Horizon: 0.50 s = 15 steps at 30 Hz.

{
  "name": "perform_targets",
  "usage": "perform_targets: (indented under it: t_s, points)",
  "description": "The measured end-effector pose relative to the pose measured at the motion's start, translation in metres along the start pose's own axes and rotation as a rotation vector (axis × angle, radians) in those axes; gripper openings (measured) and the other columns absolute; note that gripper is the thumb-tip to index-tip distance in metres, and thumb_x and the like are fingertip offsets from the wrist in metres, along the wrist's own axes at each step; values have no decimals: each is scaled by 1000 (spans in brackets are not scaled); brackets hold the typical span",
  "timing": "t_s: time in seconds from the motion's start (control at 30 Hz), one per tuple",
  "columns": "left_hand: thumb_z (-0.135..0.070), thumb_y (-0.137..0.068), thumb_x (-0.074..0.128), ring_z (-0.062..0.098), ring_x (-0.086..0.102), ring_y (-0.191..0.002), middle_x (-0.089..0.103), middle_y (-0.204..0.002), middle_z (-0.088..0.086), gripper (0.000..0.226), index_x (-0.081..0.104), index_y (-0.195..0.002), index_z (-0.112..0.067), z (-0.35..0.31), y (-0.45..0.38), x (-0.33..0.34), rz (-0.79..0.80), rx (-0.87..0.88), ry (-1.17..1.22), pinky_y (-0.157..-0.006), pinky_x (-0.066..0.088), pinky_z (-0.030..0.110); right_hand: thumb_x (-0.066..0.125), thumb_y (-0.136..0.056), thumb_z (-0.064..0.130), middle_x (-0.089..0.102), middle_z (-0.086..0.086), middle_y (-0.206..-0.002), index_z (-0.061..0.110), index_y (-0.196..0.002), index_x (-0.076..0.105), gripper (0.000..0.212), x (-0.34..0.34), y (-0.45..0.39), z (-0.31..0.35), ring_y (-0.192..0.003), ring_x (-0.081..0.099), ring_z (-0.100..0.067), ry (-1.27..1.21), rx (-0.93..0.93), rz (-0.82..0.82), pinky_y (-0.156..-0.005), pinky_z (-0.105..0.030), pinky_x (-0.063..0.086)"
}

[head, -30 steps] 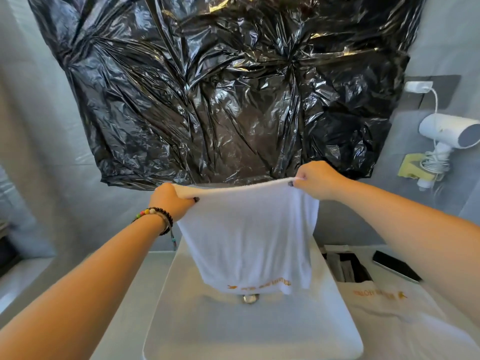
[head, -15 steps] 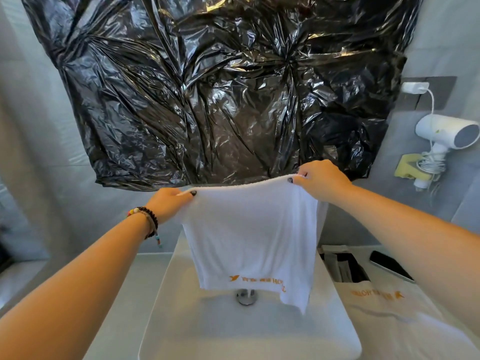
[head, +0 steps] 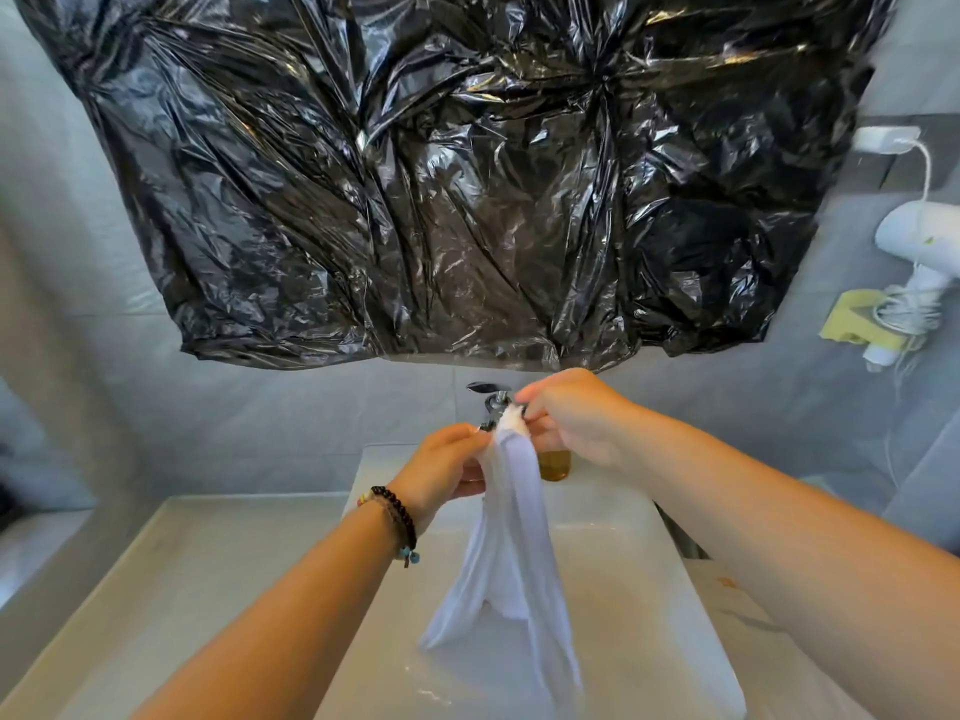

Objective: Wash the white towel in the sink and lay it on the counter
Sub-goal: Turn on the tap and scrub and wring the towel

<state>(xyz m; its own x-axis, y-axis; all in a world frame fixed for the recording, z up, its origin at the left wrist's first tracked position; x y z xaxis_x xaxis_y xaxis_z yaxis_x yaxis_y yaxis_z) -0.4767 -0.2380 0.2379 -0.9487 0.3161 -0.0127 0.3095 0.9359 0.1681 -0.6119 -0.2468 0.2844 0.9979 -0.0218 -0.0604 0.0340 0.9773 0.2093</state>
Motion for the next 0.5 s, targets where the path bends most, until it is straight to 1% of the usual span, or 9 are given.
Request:
perform_targets:
  t_s: [0.07, 0.13, 0.2, 0.27, 0.3, 0.33, 0.37, 0.43, 0.5]
  points:
    - [-24, -92, 64, 21, 68, -86, 69, -93, 8, 17, 59, -96, -9, -5, 3, 2, 60, 43, -16, -82, 56, 33, 43, -89, -18, 60, -19, -80, -4, -95, 61, 24, 12, 8, 7, -69, 64, -25, 11, -33, 71, -57, -30, 60]
    - [-23, -77, 79, 17, 68, -84, 70, -93, 8, 37, 59, -104, -7, -6, 4, -6, 23, 78, -119, -78, 55, 29, 48, -88, -18, 62, -19, -87, -5, -105, 61, 25, 17, 13, 12, -71, 65, -23, 62, -67, 132, -58, -26, 60]
    - [-21, -69, 86, 21, 62, -77, 67, -82, 13, 36, 62, -94, -10, -7, 3, -18, -60, 116, -205, -72, 48, 33, 51, -85, -17, 65, -18, -89, 2, -99, 65, 28, 16, 14, 14, -76, 67, -24, 184, -95, 142, -66, -29, 61]
    - [-26, -60, 82, 23, 56, -75, 59, -76, 14, 29, 63, -78, -14, -8, 0, -27, -120, 132, -196, -72, 42, 36, 55, -81, -14, 71, -13, -85, 14, -89, 66, 31, 8, 11, 19, -80, 68, -22, 381, -214, 63, -77, -37, 61]
    - [-24, -58, 78, 23, 55, -76, 58, -76, 13, 24, 62, -73, -14, -8, 0, -30, -135, 128, -171, -73, 42, 37, 55, -79, -12, 73, -7, -84, 17, -90, 66, 32, 1, 8, 24, -81, 68, -21, 487, -301, -2, -79, -39, 59]
    - [-20, -58, 74, 23, 55, -76, 57, -76, 12, 18, 61, -69, -14, -9, 1, -32, -145, 130, -148, -73, 43, 37, 55, -77, -9, 73, -2, -88, 19, -96, 65, 35, -4, 7, 27, -85, 68, -20, 560, -364, -44, -80, -37, 58]
    - [-16, -58, 70, 22, 54, -74, 55, -74, 10, 13, 60, -66, -15, -10, 2, -34, -156, 134, -128, -72, 42, 37, 56, -77, -6, 70, 1, -98, 20, -107, 63, 40, -7, 6, 25, -92, 66, -21, 615, -392, -46, -81, -33, 55]
    - [-12, -56, 64, 21, 47, -68, 50, -66, 6, 9, 57, -56, -18, -11, 5, -36, -172, 139, -100, -68, 39, 34, 66, -74, 1, 55, 2, -126, 22, -132, 51, 64, -3, 1, 5, -115, 54, -17, 661, -340, 91, -86, -28, 47]
    - [-10, -55, 57, 20, 38, -62, 43, -59, 4, 9, 53, -53, -18, -14, 7, -35, -171, 161, -82, -61, 32, 30, 77, -73, 6, 39, 6, -140, 25, -146, 34, 87, 8, -3, -25, -127, 35, -10, 645, -242, 265, -95, -27, 40]
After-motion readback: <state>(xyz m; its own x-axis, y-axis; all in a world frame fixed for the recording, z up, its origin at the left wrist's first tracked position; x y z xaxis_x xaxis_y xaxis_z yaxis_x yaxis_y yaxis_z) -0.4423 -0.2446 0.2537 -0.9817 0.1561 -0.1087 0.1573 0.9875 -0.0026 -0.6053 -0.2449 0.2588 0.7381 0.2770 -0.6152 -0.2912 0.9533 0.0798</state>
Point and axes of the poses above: each hand's wrist, its own y-axis away from the middle knuckle, its own x-axis out of the palm, z = x × y, the point moved 10 cm from there along -y, towards the middle knuckle
